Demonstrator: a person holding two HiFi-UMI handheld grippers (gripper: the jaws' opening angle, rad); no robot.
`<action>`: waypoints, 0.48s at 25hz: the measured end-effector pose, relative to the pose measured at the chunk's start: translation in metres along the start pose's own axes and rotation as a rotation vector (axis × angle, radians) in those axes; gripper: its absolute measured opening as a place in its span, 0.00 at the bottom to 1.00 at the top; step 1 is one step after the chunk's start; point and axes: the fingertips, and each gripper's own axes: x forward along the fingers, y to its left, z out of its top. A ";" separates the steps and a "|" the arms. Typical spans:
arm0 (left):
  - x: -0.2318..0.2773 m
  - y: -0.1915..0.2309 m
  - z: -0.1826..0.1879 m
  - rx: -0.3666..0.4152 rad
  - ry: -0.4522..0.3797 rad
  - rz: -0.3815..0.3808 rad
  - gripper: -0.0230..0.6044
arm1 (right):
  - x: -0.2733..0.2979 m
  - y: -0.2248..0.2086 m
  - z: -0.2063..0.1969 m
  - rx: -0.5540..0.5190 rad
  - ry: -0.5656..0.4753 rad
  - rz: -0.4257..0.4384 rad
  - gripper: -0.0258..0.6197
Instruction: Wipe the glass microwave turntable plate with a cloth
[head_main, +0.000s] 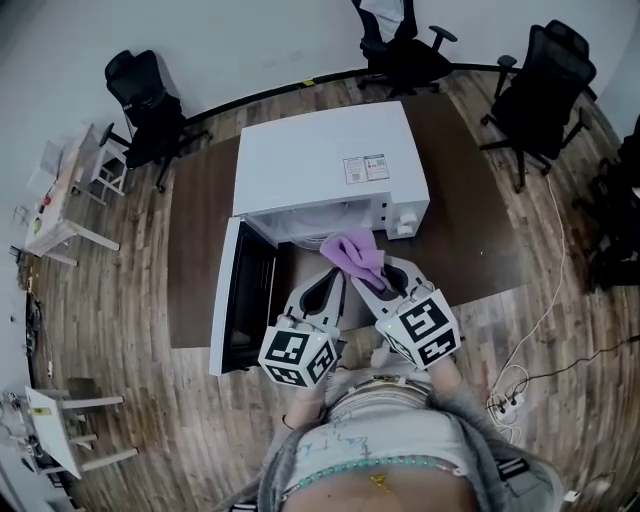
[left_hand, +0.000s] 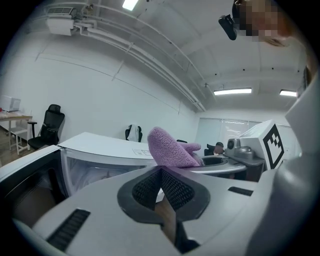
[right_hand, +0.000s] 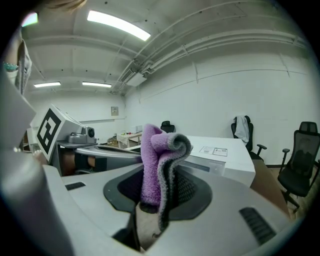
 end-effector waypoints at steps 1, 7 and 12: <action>0.005 0.000 0.000 -0.004 -0.003 0.007 0.05 | 0.000 -0.005 -0.001 -0.006 0.002 0.005 0.23; 0.031 -0.014 0.003 0.001 -0.015 0.022 0.05 | -0.009 -0.035 -0.005 0.004 -0.001 0.017 0.23; 0.042 -0.024 -0.005 0.008 0.011 0.019 0.05 | -0.012 -0.046 -0.012 0.033 -0.005 0.034 0.23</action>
